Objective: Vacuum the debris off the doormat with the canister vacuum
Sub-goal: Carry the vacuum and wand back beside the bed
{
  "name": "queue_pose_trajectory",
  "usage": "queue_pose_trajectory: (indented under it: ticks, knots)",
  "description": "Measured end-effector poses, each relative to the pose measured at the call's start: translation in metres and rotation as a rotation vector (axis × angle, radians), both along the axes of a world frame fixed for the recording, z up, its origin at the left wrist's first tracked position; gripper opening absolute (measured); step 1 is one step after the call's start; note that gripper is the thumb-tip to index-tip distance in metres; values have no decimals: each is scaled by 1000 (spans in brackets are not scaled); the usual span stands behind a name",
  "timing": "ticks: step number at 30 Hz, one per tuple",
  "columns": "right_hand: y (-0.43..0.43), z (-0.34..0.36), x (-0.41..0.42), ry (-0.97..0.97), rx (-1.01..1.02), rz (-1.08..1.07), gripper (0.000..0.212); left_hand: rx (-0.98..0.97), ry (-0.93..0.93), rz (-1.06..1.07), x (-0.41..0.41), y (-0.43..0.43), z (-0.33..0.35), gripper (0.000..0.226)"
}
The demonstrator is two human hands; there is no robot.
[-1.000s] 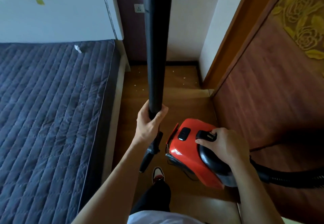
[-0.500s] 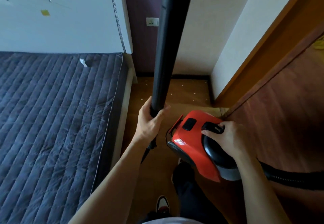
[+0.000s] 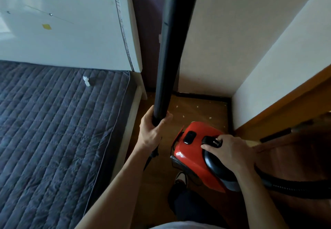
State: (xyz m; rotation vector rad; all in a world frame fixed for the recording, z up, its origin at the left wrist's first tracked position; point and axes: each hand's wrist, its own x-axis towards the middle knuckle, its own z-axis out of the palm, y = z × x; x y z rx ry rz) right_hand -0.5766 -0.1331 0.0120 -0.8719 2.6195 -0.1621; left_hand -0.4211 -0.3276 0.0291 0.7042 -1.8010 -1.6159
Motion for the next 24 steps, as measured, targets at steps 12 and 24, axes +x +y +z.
queue_pose_trajectory:
  ticks: [12, 24]
  knots:
    - [-98, -3, -127, 5, -33, 5, 60, -15, -23, 163, -103, -92, 5, 37]
    - [-170, -1, -174, 33, 55, -5, 62, 32, -28, 122, -165, -169, -2, 34]
